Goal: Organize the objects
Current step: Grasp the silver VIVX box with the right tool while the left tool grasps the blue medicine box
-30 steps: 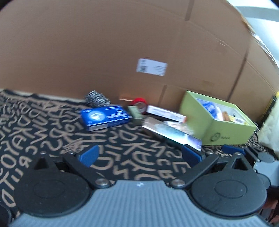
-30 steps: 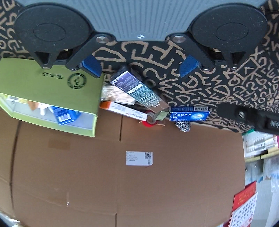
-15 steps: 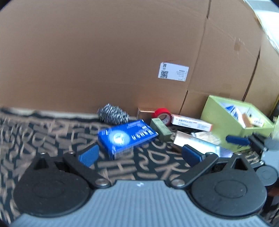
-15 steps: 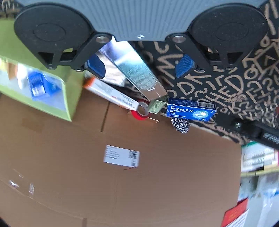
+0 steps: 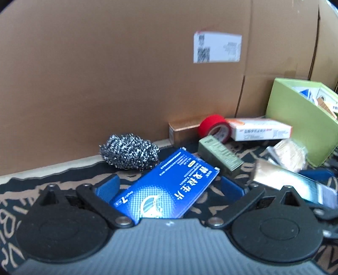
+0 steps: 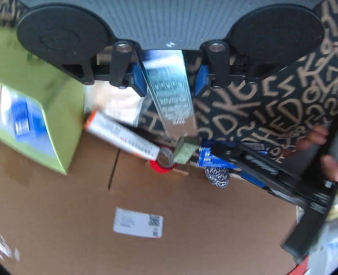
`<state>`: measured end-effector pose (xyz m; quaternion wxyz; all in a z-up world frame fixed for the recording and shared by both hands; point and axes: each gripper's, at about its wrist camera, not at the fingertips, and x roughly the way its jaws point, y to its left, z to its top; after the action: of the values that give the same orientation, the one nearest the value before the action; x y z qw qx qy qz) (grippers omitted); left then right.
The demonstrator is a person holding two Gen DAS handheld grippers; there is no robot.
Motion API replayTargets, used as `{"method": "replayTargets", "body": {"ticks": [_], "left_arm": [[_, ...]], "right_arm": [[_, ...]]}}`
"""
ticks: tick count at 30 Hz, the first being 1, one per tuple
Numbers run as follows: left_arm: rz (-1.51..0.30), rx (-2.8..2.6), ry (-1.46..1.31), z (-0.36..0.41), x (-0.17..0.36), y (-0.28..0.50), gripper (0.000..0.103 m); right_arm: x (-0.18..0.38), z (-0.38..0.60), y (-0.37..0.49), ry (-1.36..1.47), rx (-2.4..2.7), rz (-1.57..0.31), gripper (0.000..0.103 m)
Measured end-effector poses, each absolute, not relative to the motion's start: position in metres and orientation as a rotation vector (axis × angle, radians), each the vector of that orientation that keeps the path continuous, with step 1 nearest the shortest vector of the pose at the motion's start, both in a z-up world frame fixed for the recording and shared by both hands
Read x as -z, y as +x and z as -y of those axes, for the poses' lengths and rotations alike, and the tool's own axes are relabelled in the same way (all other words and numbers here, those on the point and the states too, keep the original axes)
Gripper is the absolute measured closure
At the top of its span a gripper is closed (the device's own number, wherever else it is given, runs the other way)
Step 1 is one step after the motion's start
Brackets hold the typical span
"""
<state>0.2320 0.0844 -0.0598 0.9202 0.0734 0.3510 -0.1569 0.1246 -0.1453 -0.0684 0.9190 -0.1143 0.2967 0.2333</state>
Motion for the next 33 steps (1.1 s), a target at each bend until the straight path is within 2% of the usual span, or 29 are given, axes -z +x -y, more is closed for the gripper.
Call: {"method": "replayTargets", "body": {"ticks": [4,6,8,10,12,17,22,24,26,28,33], "left_arm": [[-0.750,0.307,0.149,-0.085,0.073,0.236,0.000],[-0.745,0.303,0.142,-0.084,0.073,0.229,0.007],[-0.740,0.302,0.157,-0.080,0.071,0.217,0.026],[-0.743,0.311,0.167,-0.076,0.068,0.207,0.040],[-0.755,0.292,0.177,-0.069,0.066,0.198,0.043],[-0.787,0.359,0.184,-0.053,0.063,0.162,0.044],[-0.785,0.508,0.269,-0.024,0.062,0.094,0.043],[-0.772,0.515,0.295,-0.017,0.058,0.074,0.040],[-0.751,0.484,0.331,-0.014,0.055,0.066,0.027],[-0.735,0.423,0.390,-0.008,0.056,0.067,0.019],[-0.793,0.405,0.310,-0.013,0.051,0.083,0.020]], "right_arm": [[0.070,0.161,0.103,-0.127,-0.463,-0.655,0.053],[0.072,0.165,0.093,-0.106,-0.459,-0.649,0.059],[0.073,0.167,0.081,-0.103,-0.447,-0.637,0.059],[0.073,0.166,0.071,-0.125,-0.436,-0.623,0.060],[0.073,0.166,0.064,-0.135,-0.436,-0.617,0.059],[0.071,0.179,0.044,-0.132,-0.457,-0.624,0.060],[0.070,0.205,0.012,-0.096,-0.441,-0.645,0.059],[0.070,0.214,0.004,-0.069,-0.448,-0.650,0.059],[0.069,0.219,0.001,-0.058,-0.451,-0.653,0.057],[0.068,0.221,0.003,-0.060,-0.449,-0.647,0.052],[0.066,0.220,0.002,-0.071,-0.443,-0.621,0.051]]}}
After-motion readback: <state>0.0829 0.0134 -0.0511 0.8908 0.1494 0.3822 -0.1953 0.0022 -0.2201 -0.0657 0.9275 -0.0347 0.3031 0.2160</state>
